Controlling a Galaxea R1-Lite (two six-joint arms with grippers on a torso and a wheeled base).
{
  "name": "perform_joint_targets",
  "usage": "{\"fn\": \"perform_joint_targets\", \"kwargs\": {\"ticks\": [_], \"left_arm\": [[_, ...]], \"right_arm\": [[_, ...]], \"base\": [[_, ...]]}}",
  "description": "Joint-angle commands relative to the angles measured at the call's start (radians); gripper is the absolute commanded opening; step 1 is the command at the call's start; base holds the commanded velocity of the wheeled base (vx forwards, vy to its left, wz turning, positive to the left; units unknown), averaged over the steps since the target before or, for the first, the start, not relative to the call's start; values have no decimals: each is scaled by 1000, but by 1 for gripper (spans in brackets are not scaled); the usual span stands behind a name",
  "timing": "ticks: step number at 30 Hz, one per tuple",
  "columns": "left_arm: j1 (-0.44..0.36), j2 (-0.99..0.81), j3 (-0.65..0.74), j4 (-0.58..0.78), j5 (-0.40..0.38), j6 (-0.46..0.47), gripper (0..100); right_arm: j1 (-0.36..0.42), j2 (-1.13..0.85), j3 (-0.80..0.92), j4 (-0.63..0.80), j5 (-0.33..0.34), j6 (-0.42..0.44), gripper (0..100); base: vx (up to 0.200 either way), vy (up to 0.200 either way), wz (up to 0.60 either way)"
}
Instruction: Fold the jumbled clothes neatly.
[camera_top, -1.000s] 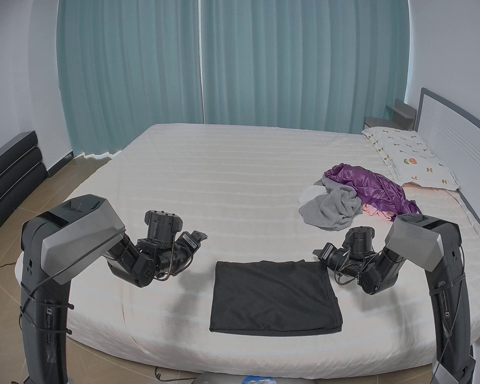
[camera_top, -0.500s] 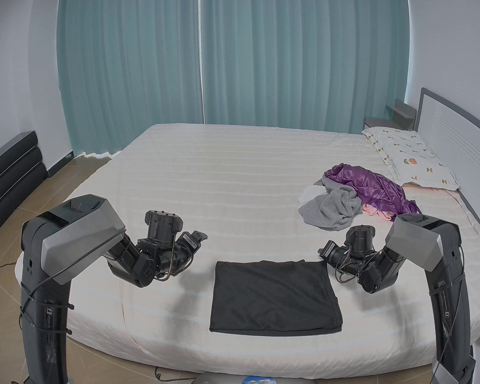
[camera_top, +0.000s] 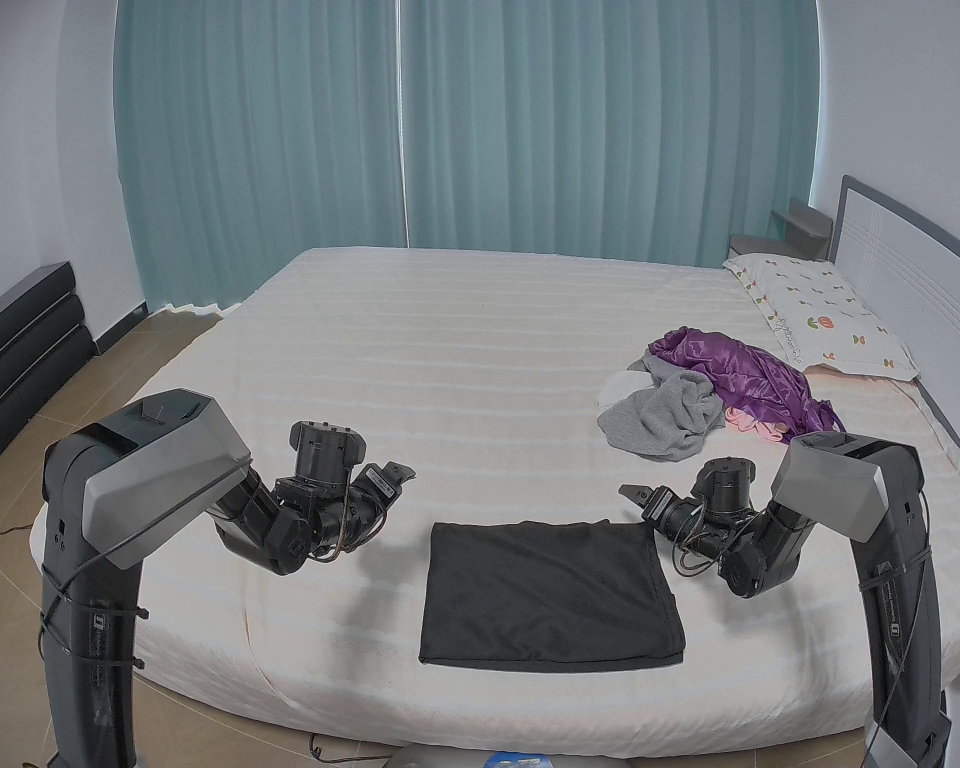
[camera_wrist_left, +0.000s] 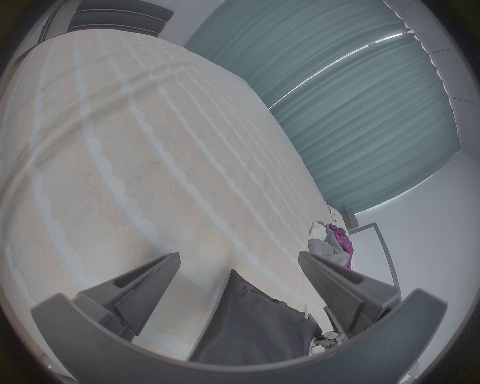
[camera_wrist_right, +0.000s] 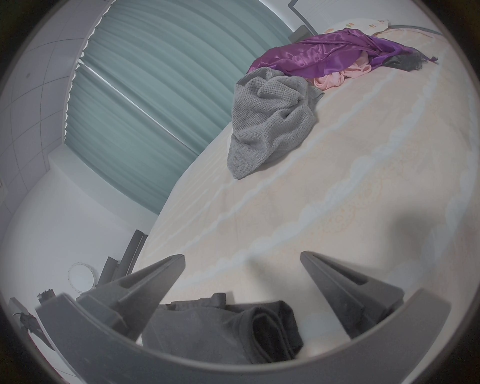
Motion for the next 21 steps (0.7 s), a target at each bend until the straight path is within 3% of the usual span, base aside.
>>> {"fn": "perform_joint_targets", "kwargs": {"ticks": [1, 4, 5, 21], "left_arm": [[-1, 2, 0, -1, 0, 0, 100], [-1, 2, 0, -1, 0, 0, 100], [-1, 1, 0, -1, 0, 0, 100], [-1, 1, 0, -1, 2, 0, 100]], "right_arm": [[5, -3, 22, -8, 1, -1, 100], [6, -1, 57, -44, 9, -31, 100], [6, 0, 59, -44, 9, -40, 0], [2, 0, 48, -47, 4, -41, 0]], "base": [[0, 0, 0], [0, 0, 0], [0, 0, 0], [0, 0, 0]]}}
